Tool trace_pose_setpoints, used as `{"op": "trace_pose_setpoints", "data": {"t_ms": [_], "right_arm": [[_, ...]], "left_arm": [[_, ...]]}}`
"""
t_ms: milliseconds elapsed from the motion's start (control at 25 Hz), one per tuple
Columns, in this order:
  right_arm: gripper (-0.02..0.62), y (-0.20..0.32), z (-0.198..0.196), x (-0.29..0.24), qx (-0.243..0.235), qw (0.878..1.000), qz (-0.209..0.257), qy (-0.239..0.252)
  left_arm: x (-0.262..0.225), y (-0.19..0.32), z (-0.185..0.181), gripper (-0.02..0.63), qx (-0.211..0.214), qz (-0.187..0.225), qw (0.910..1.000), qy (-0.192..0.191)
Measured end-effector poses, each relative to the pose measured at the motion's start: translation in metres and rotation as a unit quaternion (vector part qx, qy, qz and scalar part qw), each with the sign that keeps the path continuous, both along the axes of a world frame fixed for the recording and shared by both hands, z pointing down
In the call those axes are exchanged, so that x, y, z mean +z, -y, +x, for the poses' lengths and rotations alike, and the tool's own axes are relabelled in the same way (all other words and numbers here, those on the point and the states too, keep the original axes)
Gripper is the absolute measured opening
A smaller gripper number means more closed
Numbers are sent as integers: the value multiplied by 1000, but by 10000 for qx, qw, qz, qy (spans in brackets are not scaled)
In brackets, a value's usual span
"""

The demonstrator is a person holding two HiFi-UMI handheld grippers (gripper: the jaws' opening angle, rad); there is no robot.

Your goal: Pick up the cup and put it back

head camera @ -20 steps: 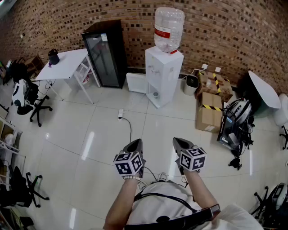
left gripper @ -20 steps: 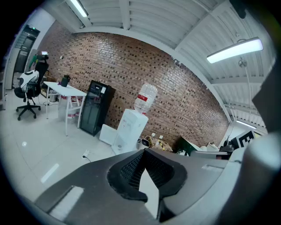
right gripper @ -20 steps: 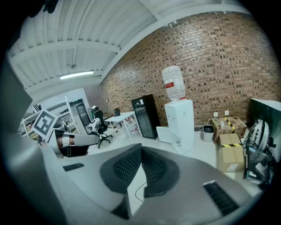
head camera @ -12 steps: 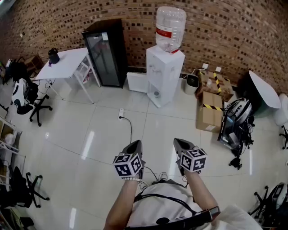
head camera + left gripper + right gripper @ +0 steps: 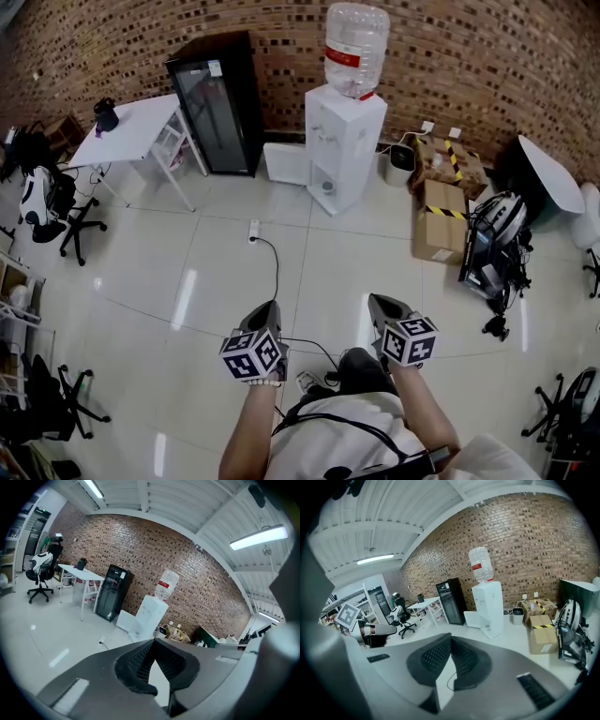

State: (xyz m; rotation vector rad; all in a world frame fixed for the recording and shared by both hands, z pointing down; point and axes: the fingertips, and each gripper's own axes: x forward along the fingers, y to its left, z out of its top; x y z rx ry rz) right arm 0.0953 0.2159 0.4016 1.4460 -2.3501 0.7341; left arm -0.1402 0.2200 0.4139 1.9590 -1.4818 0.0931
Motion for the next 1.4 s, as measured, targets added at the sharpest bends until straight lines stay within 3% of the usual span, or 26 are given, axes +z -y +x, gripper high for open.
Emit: {"op": "trace_pose_setpoints", "data": {"t_ms": [520, 1040, 1400], "right_arm": [[11, 31, -8, 27, 36, 9997, -209, 109], [11, 222, -12, 54, -103, 9991, -348, 222], [11, 326, 4, 68, -299, 9985, -399, 244]], "left_arm": [[20, 39, 16, 0, 325, -158, 9993, 129], [41, 228, 46, 0, 706, -256, 9968, 274], [61, 337, 59, 0, 856, -429, 9935, 617]]}}
